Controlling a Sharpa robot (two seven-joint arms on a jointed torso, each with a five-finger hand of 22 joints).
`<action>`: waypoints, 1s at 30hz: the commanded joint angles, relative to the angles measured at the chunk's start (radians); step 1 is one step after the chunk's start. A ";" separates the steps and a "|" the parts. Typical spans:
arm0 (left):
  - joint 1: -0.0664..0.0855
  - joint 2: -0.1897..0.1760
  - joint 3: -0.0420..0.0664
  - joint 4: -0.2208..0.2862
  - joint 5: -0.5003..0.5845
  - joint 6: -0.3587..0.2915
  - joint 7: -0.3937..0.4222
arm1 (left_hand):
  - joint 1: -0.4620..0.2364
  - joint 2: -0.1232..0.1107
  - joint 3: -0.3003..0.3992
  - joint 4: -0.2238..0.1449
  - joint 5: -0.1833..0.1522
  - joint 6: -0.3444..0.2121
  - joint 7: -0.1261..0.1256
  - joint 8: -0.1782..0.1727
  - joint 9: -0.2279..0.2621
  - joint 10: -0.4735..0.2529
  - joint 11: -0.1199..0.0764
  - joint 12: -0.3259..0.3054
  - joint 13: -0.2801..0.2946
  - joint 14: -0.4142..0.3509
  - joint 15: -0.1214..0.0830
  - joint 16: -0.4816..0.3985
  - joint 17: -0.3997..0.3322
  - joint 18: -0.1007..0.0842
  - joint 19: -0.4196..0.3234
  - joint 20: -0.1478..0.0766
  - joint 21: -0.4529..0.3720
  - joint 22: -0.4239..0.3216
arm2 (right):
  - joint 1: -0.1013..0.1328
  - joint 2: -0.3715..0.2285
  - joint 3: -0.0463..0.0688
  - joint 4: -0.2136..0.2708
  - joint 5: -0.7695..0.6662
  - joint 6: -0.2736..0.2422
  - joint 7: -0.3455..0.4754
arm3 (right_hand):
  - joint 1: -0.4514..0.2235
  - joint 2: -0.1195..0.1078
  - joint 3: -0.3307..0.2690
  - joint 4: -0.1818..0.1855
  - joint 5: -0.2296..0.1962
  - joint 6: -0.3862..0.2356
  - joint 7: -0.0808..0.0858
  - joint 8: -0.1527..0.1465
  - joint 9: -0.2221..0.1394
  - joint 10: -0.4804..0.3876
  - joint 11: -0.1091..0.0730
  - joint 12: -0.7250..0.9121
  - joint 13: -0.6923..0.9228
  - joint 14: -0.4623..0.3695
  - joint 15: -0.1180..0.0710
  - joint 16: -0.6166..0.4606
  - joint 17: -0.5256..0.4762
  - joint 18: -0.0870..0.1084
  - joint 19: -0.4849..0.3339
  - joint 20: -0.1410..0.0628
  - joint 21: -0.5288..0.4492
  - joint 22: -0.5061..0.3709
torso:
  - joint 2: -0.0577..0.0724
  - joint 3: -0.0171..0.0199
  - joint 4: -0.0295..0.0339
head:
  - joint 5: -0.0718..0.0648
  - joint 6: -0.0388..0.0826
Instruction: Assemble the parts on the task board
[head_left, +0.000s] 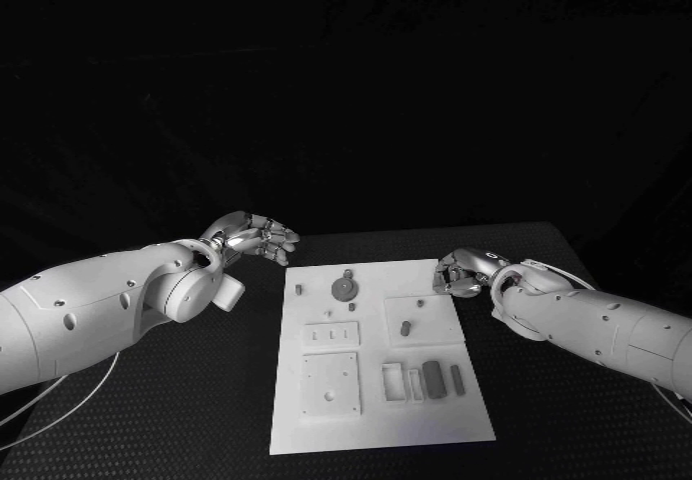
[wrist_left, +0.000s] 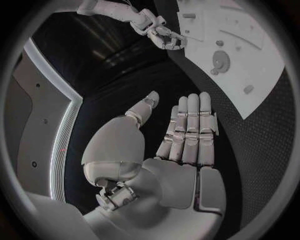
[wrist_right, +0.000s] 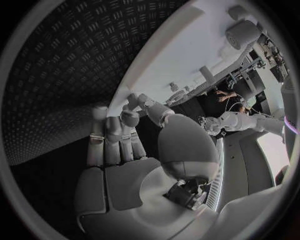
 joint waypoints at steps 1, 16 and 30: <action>0.001 0.001 0.001 0.003 -0.021 0.010 -0.009 | -0.007 0.010 -0.001 0.008 -0.003 0.012 -0.004 0.004 0.003 0.011 -0.005 0.007 0.010 0.011 -0.001 0.001 0.003 0.021 0.009 -0.003 0.000 0.003 | -0.001 0.003 0.000 0.003 -0.012 -0.009 -0.008 | -0.005 0.005 -0.002 0.003 0.002 0.006 -0.002 0.004 0.004 0.001 -0.006 -0.004 -0.002 0.001 -0.007 0.001 -0.001 0.013 -0.002 -0.001 -0.002 0.020 | 0.001 -0.0002 0.0006 | -0.003 0.000; 0.001 0.003 0.001 0.001 -0.070 -0.003 0.001 | -0.016 0.035 0.002 0.010 -0.003 0.063 -0.038 0.006 0.007 0.014 -0.007 -0.002 0.025 0.005 0.001 -0.008 0.006 0.018 0.003 -0.003 -0.007 0.006 | 0.016 -0.010 0.000 0.049 -0.030 -0.071 -0.078 | -0.013 -0.002 -0.002 0.012 0.002 0.015 -0.006 0.008 0.015 0.012 -0.011 -0.002 -0.003 0.009 -0.012 0.004 -0.001 0.013 0.005 -0.005 0.001 0.020 | 0.000 -0.0017 0.0003 | -0.001 0.006; 0.008 0.059 0.001 -0.015 -0.174 0.009 -0.247 | -0.111 0.008 -0.034 0.055 -0.004 0.042 -0.009 -0.047 -0.023 0.059 -0.027 0.011 0.059 0.032 -0.014 0.017 0.035 0.027 0.024 -0.015 0.009 0.027 | 0.118 -0.012 0.001 0.235 -0.114 -0.007 -0.226 | -0.012 -0.001 0.001 0.016 0.002 0.024 -0.012 0.012 0.026 0.024 -0.016 -0.001 -0.003 0.020 -0.018 0.008 -0.002 0.013 0.017 -0.012 0.007 0.020 | -0.015 -0.0127 -0.0030 | 0.014 0.024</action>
